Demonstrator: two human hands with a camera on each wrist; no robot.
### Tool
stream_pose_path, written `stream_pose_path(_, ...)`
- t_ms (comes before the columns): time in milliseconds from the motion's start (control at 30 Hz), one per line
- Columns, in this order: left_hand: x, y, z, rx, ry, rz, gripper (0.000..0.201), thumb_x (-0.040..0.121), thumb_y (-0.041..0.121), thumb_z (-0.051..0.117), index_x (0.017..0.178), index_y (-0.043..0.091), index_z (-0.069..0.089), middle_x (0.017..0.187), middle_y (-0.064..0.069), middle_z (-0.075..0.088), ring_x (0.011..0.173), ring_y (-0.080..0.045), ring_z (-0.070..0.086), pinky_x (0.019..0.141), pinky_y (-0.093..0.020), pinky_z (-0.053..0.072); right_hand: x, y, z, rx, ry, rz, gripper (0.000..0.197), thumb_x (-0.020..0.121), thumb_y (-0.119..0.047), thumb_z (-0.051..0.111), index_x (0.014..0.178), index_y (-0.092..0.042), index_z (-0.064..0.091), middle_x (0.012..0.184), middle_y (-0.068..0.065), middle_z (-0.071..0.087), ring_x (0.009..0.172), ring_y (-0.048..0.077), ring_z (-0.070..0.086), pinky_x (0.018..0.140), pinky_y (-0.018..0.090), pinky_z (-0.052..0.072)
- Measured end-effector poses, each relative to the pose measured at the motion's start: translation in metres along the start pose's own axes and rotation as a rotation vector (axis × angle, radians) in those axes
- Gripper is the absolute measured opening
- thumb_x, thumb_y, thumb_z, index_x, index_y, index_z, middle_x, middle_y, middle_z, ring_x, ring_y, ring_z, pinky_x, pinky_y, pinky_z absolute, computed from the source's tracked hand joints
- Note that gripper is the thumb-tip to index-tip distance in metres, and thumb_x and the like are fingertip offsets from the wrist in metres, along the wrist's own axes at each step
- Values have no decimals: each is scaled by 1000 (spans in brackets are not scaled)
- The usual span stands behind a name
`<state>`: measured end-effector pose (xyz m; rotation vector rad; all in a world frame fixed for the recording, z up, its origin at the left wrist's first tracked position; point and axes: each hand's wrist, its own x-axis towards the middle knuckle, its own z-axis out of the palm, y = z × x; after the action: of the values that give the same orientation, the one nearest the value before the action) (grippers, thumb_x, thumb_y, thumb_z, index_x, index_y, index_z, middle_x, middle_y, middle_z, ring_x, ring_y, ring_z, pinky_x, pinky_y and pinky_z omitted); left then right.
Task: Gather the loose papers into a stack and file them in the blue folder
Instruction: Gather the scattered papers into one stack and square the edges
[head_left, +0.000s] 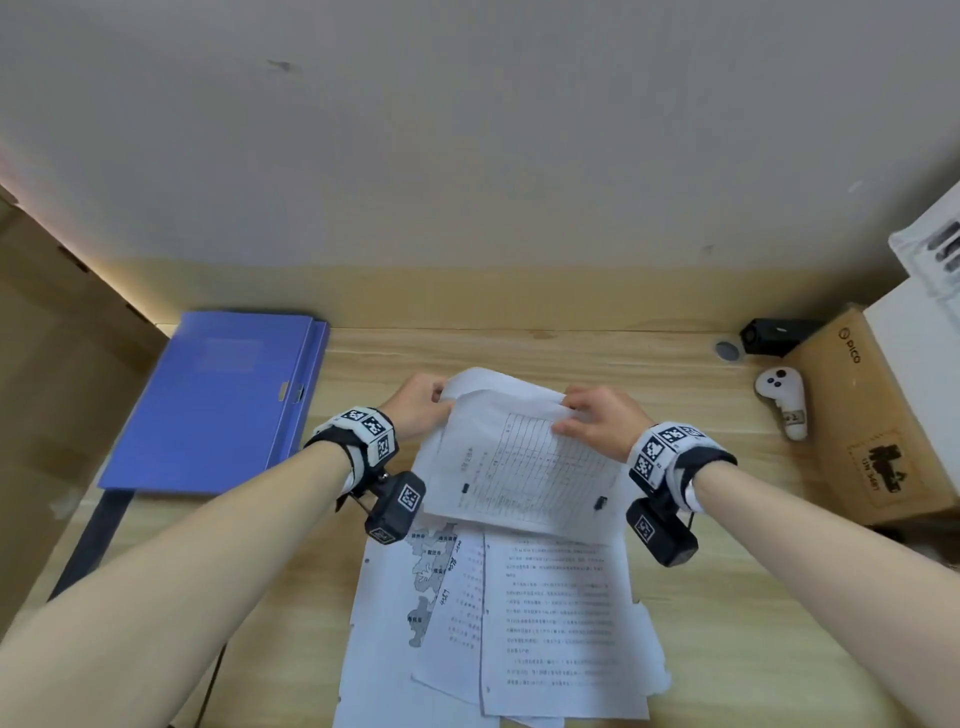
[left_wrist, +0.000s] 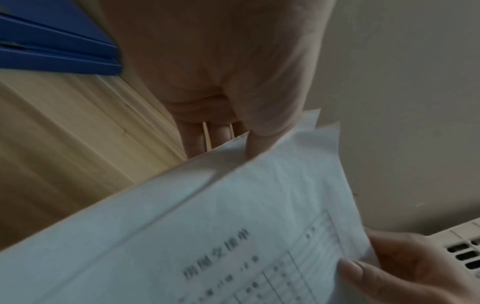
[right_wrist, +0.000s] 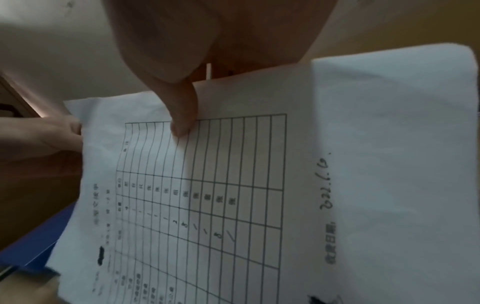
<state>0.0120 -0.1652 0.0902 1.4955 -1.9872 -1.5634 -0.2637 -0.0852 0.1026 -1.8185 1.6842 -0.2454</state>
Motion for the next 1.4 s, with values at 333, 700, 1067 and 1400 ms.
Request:
stream_pose_path(333,-7,17,-14,-156,113,-98,36,97,47,55,88,15,69,89,0,74,75,-11,68,69,-26,50,-1,-9,-18,249,203,198,5,91,-31,67,90,-26,68,80,-1,69,71,23,64,59,30,51)
stream_pose_path(700,-13,-8,32,-123,158,-75,16,90,16,65,105,11,70,96,-6,74,82,-19,69,66,-30,56,-75,26,39,425,267,405,24,91,-20,67,114,-12,65,101,-2,70,87,12,66,67,20,48)
stream_pose_path(1067,-52,-121,77,247,145,-410,28,84,14,60,111,16,66,105,-4,71,104,-26,66,91,-32,52,-135,78,158,366,266,824,16,85,-26,66,80,-12,60,75,3,64,61,17,55,53,27,42)
stream_pose_path(1400,-97,-167,74,401,381,-460,50,76,24,71,119,9,50,123,-13,53,111,-35,55,94,-45,50,-115,93,210,134,186,839,83,40,-73,71,100,-16,58,99,1,61,86,24,64,67,43,60)
